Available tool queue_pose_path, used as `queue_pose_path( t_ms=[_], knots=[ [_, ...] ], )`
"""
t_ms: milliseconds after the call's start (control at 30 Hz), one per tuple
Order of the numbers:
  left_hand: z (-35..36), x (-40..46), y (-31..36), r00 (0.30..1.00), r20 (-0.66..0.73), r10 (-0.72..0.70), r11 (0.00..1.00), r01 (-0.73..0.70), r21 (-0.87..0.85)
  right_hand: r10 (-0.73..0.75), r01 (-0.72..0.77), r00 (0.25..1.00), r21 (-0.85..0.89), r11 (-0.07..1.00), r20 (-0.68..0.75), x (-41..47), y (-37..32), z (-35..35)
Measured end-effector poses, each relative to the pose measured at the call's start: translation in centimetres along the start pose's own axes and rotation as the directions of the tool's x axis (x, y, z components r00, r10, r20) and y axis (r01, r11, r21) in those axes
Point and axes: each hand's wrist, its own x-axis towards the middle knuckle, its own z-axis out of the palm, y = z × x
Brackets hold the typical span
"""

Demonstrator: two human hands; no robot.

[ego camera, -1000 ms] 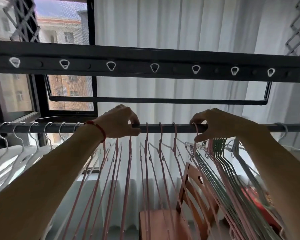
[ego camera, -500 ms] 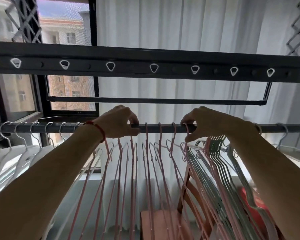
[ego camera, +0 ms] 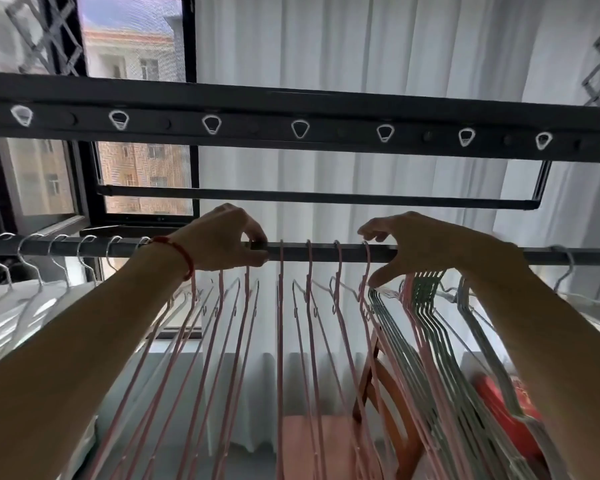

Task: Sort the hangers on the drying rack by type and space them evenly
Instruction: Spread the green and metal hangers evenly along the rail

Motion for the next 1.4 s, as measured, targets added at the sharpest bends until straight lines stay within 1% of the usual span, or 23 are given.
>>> queue_pose_path(
  t_ms=[133,200,267,333,433,533,633,700,767,833,900,967,1033,1167,1300,1400],
  knots=[
    [-0.4,-0.1,0.1,0.999,0.031,-0.038,0.999,0.038,0.026,0.043,-0.041,0.996,0.026,0.999,-0.073,-3.1,2.2,-1.2],
    [-0.7,-0.2,1.1,0.998,-0.029,-0.047,0.997,0.049,0.054,0.090,-0.087,0.992,0.046,0.995,-0.088,-4.7,3.0,-1.3],
    [-1.0,-0.1,3.2,0.990,-0.142,0.020,0.998,-0.011,0.064,0.121,-0.115,0.987,0.067,0.991,-0.104,-5.5,3.3,-0.9],
    [-0.9,0.4,5.9,0.968,-0.220,0.118,0.992,-0.106,0.063,0.122,-0.116,0.984,0.047,0.992,-0.133,-5.8,3.2,-0.3],
    [0.5,2.1,10.0,0.941,-0.254,0.225,0.974,-0.227,0.020,0.128,-0.122,0.978,0.044,0.992,-0.166,-5.7,3.1,0.2],
    [2.6,4.3,13.1,0.943,-0.222,0.247,0.966,-0.258,-0.021,0.096,-0.087,0.976,0.055,0.995,-0.194,-5.7,3.5,0.4],
    [4.5,6.4,15.4,0.961,-0.185,0.205,0.971,-0.223,-0.082,0.013,0.001,0.975,0.062,0.998,-0.223,-5.6,4.2,0.3],
    [5.7,7.6,16.3,0.965,-0.180,0.190,0.974,-0.208,-0.089,-0.058,0.073,0.967,0.052,0.996,-0.247,-5.4,4.8,0.4],
    [6.2,8.5,16.8,0.970,-0.181,0.163,0.981,-0.179,-0.074,-0.120,0.135,0.953,0.034,0.990,-0.279,-4.8,5.9,0.6],
    [6.3,9.1,16.8,0.976,-0.171,0.135,0.980,-0.157,-0.123,-0.161,0.170,0.944,0.005,0.985,-0.288,-4.1,7.0,0.7],
    [6.1,9.1,16.6,0.984,-0.132,0.121,0.972,-0.145,-0.185,-0.188,0.190,0.940,-0.021,0.982,-0.284,-3.7,7.6,0.8],
    [6.0,9.1,16.5,0.989,-0.107,0.099,0.972,-0.119,-0.203,-0.213,0.205,0.935,-0.055,0.977,-0.285,-3.5,8.0,1.1],
    [5.9,9.3,16.6,0.993,-0.090,0.074,0.974,-0.091,-0.205,-0.265,0.256,0.902,-0.071,0.964,-0.340,-3.5,8.4,1.3],
    [5.5,9.8,17.0,0.997,-0.061,0.048,0.975,-0.060,-0.216,-0.289,0.294,0.873,-0.049,0.955,-0.393,-3.6,8.9,1.8],
    [5.1,10.2,16.9,0.999,-0.033,0.034,0.978,-0.040,-0.204,-0.263,0.287,0.870,-0.006,0.958,-0.417,-3.8,9.1,2.2],
    [5.0,10.2,16.3,0.999,-0.015,0.049,0.978,-0.051,-0.203,-0.266,0.277,0.858,-0.040,0.960,-0.439,-3.9,8.9,2.5]
  ],
)
